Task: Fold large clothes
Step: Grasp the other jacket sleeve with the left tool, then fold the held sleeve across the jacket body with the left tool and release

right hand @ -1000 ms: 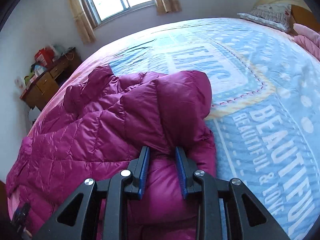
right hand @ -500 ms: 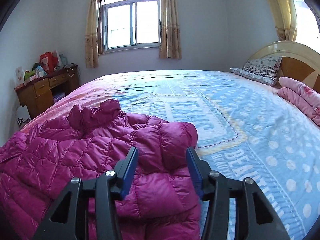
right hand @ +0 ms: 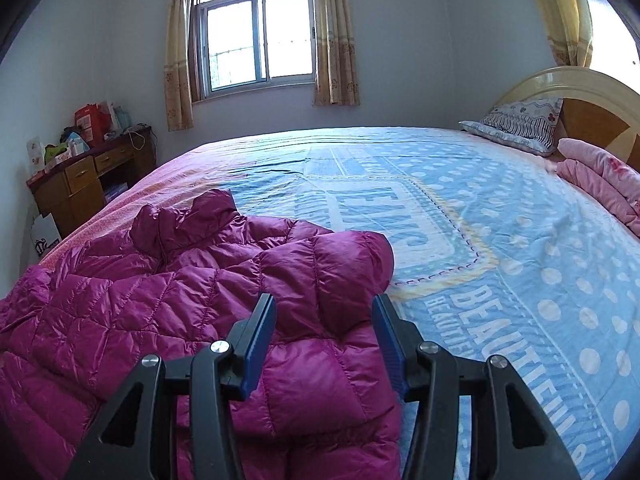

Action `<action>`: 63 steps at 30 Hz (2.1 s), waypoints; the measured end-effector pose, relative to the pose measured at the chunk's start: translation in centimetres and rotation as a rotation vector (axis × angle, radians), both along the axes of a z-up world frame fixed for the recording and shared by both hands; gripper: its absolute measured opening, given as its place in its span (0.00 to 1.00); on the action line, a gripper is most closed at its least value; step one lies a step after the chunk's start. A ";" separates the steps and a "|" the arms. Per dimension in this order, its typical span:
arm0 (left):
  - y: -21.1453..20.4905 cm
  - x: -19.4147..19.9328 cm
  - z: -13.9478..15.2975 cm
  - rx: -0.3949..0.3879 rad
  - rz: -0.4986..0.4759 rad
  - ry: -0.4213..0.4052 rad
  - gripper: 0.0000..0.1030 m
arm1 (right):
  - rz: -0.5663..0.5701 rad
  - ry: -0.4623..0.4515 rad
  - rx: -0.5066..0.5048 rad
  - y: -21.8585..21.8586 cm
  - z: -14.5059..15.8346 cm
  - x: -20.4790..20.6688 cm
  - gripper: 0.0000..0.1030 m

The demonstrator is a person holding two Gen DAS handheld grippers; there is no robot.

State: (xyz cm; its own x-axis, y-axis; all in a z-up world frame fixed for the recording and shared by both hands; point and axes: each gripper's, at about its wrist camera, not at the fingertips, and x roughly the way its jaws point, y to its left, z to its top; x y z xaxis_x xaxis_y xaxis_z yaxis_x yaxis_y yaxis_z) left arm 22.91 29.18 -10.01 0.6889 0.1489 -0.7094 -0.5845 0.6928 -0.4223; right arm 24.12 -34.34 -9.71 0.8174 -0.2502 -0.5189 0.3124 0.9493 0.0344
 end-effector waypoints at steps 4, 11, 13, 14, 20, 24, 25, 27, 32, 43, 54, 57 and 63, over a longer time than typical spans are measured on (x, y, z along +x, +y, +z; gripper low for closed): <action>-0.4 0.7 -0.7 0.016 0.001 0.008 0.68 | -0.007 0.006 0.009 -0.2 -0.2 0.1 0.50; 0.3 0.2 -0.5 -0.006 0.035 0.006 0.59 | -0.018 0.011 0.022 -0.4 -0.3 0.1 0.50; 0.6 0.2 -0.5 0.010 0.040 0.007 0.53 | -0.018 0.010 0.023 -0.5 -0.3 0.1 0.50; 0.6 0.2 -0.4 0.022 0.041 0.006 0.46 | -0.018 0.010 0.023 -0.5 -0.3 0.1 0.50; 1.5 -0.7 -0.3 -0.083 0.052 -0.041 0.71 | -0.019 0.007 0.026 -0.5 -0.3 0.0 0.50; 2.7 -1.8 -0.7 -0.165 0.120 -0.102 0.89 | -0.018 0.007 0.030 -0.6 -0.3 0.0 0.50; 3.0 -2.0 -0.8 -0.175 0.137 -0.108 0.89 | -0.018 0.007 0.029 -0.6 -0.3 0.0 0.50; 3.5 -2.1 -1.1 -0.179 0.159 -0.112 0.89 | -0.018 0.008 0.030 -0.6 -0.4 0.0 0.50; 3.3 0.0 -0.7 -0.118 0.144 -0.070 0.87 | -0.016 0.016 0.030 -0.7 -0.4 0.1 0.50; 0.7 1.3 2.5 0.107 0.060 -0.090 0.26 | -0.016 0.023 0.028 -0.7 -0.5 0.3 0.50; -21.9 1.9 13.6 0.486 -0.475 -0.380 0.18 | -0.014 0.008 0.050 -0.8 -0.7 0.2 0.50; -28.2 1.0 13.4 0.505 -0.623 -0.409 0.18 | -0.014 0.005 0.060 -1.0 -0.7 0.1 0.50; -38.4 -1.3 9.6 0.586 -0.866 -0.377 0.18 | -0.012 0.003 0.081 -1.4 -0.8 0.0 0.50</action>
